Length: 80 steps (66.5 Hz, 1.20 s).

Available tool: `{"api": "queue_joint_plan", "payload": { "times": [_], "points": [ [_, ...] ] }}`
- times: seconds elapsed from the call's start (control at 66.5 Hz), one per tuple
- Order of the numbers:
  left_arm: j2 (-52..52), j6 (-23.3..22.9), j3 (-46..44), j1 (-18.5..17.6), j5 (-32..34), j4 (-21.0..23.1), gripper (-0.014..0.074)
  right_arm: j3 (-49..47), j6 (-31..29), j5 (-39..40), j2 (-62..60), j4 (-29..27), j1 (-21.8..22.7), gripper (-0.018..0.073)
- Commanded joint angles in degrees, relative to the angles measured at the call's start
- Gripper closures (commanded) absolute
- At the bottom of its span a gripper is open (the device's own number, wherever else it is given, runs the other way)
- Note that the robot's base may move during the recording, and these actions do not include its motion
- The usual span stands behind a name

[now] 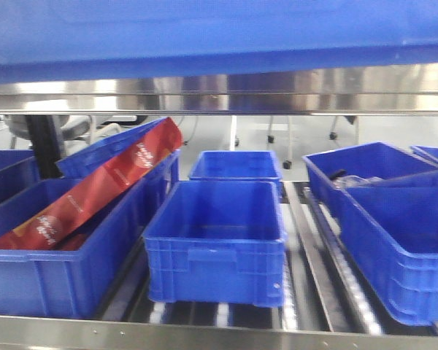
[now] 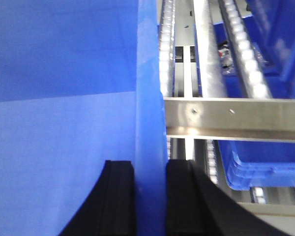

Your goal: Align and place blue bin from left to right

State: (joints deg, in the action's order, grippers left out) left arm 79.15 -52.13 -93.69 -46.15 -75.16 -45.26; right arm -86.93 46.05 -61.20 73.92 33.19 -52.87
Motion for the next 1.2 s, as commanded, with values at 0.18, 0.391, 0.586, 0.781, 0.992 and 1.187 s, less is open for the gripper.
{"api": "queue_joint_plan", "payload": {
  "times": [0.18, 0.391, 0.586, 0.781, 0.992, 1.187],
  "points": [
    [-0.23, -0.56, -0.68, -0.88, 6.12, -0.2, 0.0707, -0.87, -0.06, 17.17, -0.41, -0.95, -1.05, 0.0637],
    [-0.23, -0.56, -0.68, -0.88, 6.12, -0.2, 0.0707, -0.87, -0.06, 17.17, -0.41, -0.95, -1.05, 0.0637],
    [-0.23, -0.56, -0.68, -0.88, 6.12, -0.2, 0.0707, -0.87, -0.06, 17.17, -0.41, -0.95, -1.05, 0.0637],
    [-0.23, -0.56, -0.68, -0.88, 6.12, -0.2, 0.0707, -0.87, -0.06, 17.17, -0.41, -0.95, -1.05, 0.0637],
    [-0.23, -0.56, -0.68, -0.88, 6.12, -0.2, 0.0707, -0.87, -0.06, 17.17, -0.41, -0.95, -1.05, 0.0637],
    [-0.23, -0.56, -0.68, -0.88, 6.12, -0.2, 0.0707, -0.87, -0.06, 17.17, -0.41, -0.95, -1.05, 0.0637]
  ]
}}
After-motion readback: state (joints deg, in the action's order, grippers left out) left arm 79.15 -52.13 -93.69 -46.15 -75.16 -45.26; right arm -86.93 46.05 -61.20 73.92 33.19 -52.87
